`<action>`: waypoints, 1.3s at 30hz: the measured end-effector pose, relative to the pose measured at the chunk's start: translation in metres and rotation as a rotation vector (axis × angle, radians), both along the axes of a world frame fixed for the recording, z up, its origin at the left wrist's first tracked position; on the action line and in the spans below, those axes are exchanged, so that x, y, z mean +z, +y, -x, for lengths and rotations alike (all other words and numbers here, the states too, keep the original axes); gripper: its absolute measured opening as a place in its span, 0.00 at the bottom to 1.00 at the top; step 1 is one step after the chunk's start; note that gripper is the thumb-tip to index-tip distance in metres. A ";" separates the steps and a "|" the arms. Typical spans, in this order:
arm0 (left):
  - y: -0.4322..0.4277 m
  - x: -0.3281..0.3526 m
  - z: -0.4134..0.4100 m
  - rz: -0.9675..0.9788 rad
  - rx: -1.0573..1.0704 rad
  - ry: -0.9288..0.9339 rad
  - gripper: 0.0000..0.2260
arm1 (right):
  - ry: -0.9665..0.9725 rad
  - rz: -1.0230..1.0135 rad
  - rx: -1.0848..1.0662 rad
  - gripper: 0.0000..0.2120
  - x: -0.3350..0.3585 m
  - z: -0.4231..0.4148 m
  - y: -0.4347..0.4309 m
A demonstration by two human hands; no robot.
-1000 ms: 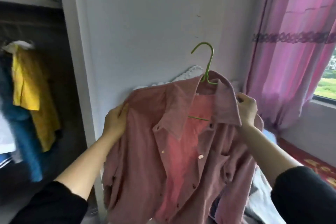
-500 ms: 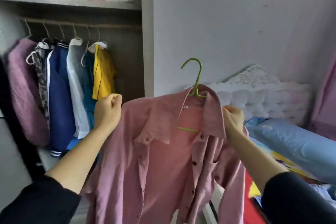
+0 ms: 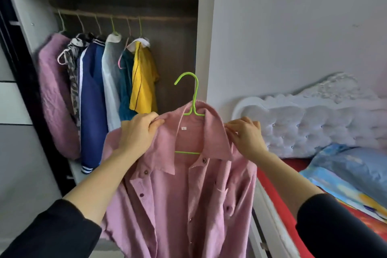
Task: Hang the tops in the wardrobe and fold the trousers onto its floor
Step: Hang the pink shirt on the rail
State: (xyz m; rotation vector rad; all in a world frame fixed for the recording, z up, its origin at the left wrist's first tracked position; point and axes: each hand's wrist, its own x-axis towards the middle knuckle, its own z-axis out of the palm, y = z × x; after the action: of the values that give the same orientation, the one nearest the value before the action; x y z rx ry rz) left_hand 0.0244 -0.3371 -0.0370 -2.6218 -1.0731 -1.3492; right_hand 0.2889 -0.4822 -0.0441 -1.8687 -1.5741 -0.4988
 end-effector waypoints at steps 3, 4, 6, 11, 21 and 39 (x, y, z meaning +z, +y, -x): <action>0.021 0.001 0.001 -0.103 0.180 0.088 0.11 | -0.026 0.052 -0.070 0.12 0.011 -0.015 0.023; 0.028 0.001 -0.001 -0.117 0.222 0.116 0.09 | 0.031 -0.007 -0.066 0.12 0.014 -0.014 0.029; 0.042 0.005 -0.005 -0.096 0.285 0.123 0.09 | 0.056 -0.072 0.017 0.13 0.014 -0.004 0.044; 0.072 0.004 -0.019 0.018 0.145 0.004 0.07 | 0.254 0.114 0.149 0.08 0.014 -0.008 0.077; 0.120 -0.019 -0.067 0.448 -0.135 0.042 0.12 | 0.611 0.432 0.319 0.22 0.031 -0.011 0.172; 0.272 -0.020 -0.153 0.815 -0.119 0.117 0.13 | 0.982 0.277 -0.083 0.12 0.027 0.002 0.306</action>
State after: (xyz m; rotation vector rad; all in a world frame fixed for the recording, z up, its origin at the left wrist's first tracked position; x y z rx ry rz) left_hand 0.1773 -0.0653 -0.0573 -3.2830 -1.7632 -0.8549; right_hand 0.2869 -0.1758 -0.0174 -1.9092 -0.9100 0.5795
